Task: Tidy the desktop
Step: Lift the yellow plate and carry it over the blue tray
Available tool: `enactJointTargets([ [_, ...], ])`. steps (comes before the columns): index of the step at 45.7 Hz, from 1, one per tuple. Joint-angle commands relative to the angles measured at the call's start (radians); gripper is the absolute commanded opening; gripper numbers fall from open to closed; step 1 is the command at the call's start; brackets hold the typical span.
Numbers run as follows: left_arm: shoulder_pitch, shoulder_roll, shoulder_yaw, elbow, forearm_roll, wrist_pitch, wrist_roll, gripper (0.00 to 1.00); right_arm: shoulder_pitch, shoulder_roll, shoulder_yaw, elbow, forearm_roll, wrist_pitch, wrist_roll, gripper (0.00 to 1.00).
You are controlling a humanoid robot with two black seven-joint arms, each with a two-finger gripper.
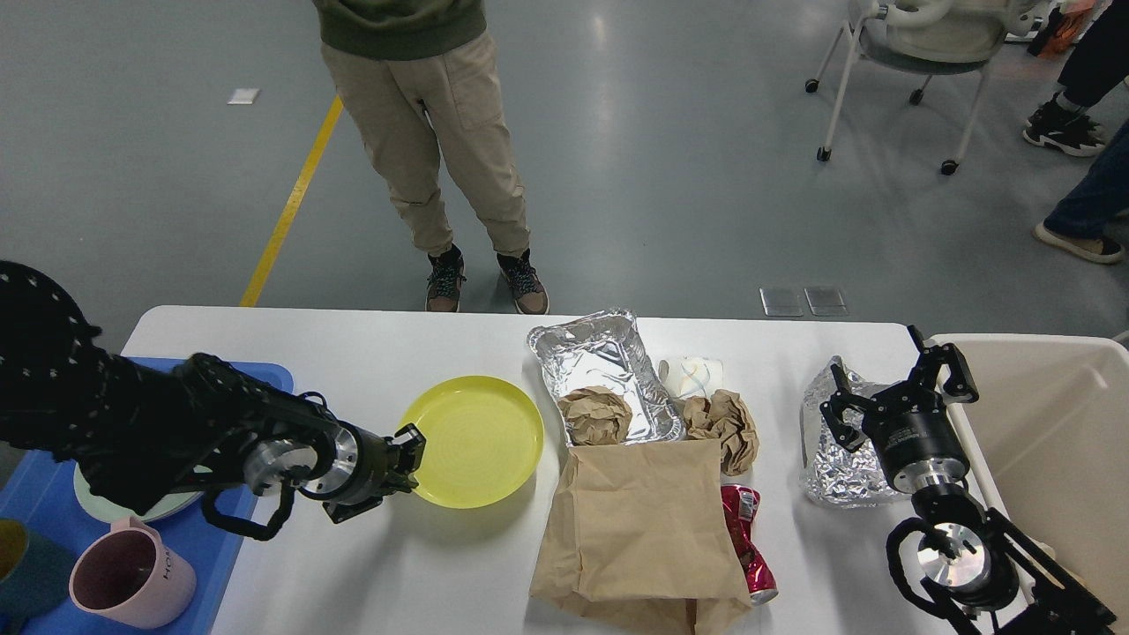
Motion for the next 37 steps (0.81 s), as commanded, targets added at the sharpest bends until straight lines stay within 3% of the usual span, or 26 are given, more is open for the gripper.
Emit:
enactJointTargets([
  [1,-0.172,0.043,0.073,-0.136,-0.005,0.0,0.003,0.0,0.0,0.0,0.0,-0.001,0.0,0.0,0.0,1.0],
  [6,-0.336,0.076,0.132,-0.249,-0.009,-0.032,0.006,0.0,0.0,0.0,0.0,0.001,0.0,0.0,0.0,1.0],
  [19,-0.721,0.075,0.344,-0.382,-0.094,-0.285,0.003,0.0,0.0,0.0,0.0,0.001,0.0,0.0,0.0,1.0],
  [37,-0.697,0.127,0.384,-0.328,-0.111,-0.359,0.003,0.0,0.0,0.0,-0.002,0.001,0.0,0.0,0.0,1.0],
])
